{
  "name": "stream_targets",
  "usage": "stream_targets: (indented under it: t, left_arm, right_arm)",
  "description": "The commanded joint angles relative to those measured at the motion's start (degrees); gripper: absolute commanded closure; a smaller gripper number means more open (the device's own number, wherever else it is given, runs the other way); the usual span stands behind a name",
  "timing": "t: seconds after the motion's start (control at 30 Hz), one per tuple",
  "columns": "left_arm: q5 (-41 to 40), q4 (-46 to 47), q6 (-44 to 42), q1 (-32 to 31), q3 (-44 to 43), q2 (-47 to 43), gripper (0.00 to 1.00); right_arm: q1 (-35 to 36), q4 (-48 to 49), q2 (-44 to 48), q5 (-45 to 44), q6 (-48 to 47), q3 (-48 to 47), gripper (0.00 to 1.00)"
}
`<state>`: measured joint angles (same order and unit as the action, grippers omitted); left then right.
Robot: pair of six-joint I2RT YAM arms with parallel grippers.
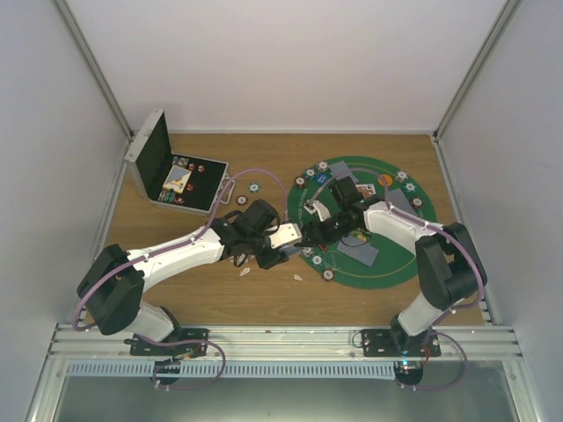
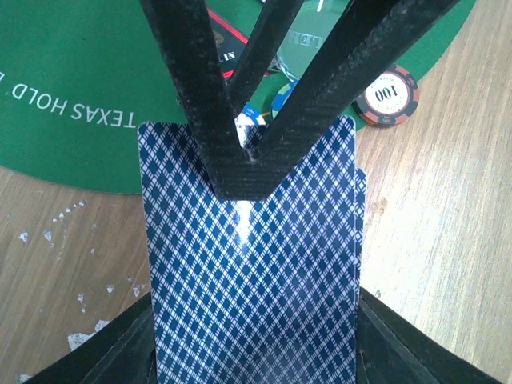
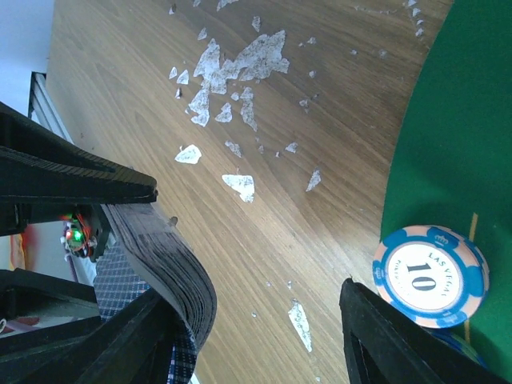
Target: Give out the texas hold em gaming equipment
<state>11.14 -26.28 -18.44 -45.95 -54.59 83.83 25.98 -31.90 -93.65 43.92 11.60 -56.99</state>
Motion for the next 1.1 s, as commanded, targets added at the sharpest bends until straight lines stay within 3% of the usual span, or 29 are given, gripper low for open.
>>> stream_targets:
  t: [0.0, 0.23, 0.4, 1.07]
  left_arm:
    - [0.43, 3.11, 0.42, 0.16, 0.27, -1.44, 0.44]
    - [0.40, 3.08, 0.42, 0.16, 0.18, -1.39, 0.44]
    - [0.41, 3.10, 0.50, 0.16, 0.18, -1.40, 0.44]
    - [0.53, 3.15, 0.43, 0.16, 0.27, -1.78, 0.44]
  right_arm:
    - [-1.00, -2.55, 1.48, -1.65, -1.64, 0.90, 0.44]
    - [-1.04, -1.91, 2.19, 5.06, -2.22, 1.27, 0.55]
    - [-1.03, -2.86, 3.50, 6.32, -2.81, 1.47, 0.73]
    - [-1.19, -7.77, 5.70, 2.65, -4.23, 0.92, 0.99]
